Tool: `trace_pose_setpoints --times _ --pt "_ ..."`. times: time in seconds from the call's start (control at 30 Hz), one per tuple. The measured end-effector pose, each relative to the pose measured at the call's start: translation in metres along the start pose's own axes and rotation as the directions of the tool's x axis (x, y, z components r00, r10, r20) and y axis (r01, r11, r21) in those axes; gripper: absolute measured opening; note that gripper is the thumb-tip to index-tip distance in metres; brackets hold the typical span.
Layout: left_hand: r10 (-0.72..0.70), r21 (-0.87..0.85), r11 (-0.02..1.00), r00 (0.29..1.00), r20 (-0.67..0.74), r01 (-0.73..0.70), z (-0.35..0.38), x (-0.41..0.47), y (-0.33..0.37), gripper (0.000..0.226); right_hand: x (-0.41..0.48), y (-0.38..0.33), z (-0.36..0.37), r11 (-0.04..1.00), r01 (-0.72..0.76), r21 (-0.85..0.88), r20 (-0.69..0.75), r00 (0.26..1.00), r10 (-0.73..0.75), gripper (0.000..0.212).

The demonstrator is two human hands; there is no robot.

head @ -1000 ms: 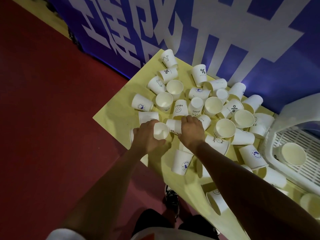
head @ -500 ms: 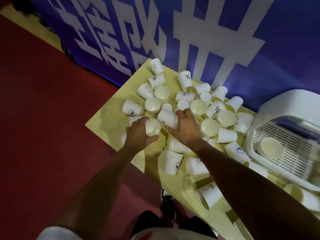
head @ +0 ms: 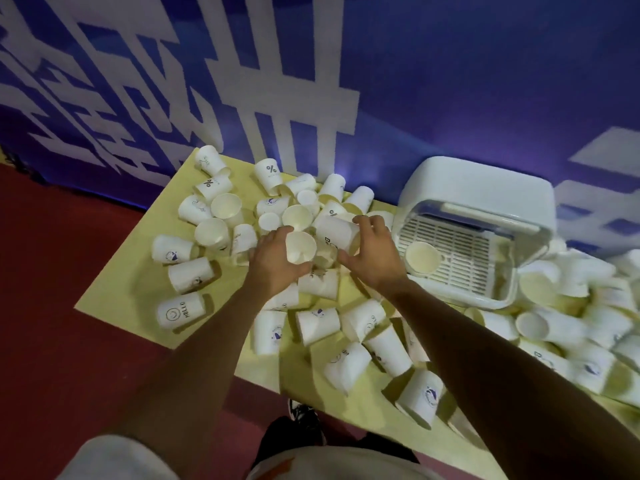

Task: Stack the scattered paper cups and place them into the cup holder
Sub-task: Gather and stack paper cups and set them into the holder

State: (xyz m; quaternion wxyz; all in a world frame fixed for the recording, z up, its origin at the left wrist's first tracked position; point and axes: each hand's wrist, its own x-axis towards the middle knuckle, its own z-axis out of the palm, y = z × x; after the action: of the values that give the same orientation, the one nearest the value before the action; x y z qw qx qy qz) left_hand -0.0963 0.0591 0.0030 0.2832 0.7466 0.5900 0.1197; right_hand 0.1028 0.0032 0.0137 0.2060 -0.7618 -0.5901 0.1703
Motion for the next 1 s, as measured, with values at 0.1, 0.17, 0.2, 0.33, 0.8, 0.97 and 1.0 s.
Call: trace_pose_setpoints --times 0.1,0.17,0.2,0.33,0.8,0.97,1.0 --pt "0.044 0.005 0.999 0.998 0.039 -0.044 0.011 0.007 0.036 0.086 -0.012 0.028 -0.024 0.998 -0.056 0.012 -0.057 0.997 0.056 0.071" --pt "0.079 -0.017 0.997 0.996 0.047 -0.078 0.02 0.01 0.057 0.087 -0.019 0.045 -0.04 0.996 -0.091 0.023 -0.09 0.992 0.092 0.071" --pt "0.095 -0.028 0.995 0.994 0.053 -0.094 0.024 0.01 0.067 0.088 -0.023 0.053 -0.047 0.994 -0.104 0.023 -0.103 0.989 0.106 0.07" --pt "0.148 -0.096 0.986 0.983 0.108 -0.138 0.042 0.012 0.104 0.092 -0.037 0.086 -0.071 0.987 -0.16 0.024 -0.176 0.971 0.161 0.067" --pt "0.172 -0.143 0.979 0.965 0.199 -0.145 0.07 0.02 0.124 0.082 -0.035 0.124 -0.068 0.97 -0.227 -0.086 -0.097 0.971 0.219 0.073" --pt "0.167 -0.144 0.98 0.963 0.213 -0.138 0.067 0.021 0.115 0.082 -0.029 0.123 -0.055 0.963 -0.23 -0.144 -0.021 0.973 0.229 0.076" --pt "0.164 -0.146 0.98 0.963 0.216 -0.134 0.067 0.021 0.114 0.082 -0.028 0.122 -0.053 0.963 -0.233 -0.136 -0.013 0.972 0.234 0.078"
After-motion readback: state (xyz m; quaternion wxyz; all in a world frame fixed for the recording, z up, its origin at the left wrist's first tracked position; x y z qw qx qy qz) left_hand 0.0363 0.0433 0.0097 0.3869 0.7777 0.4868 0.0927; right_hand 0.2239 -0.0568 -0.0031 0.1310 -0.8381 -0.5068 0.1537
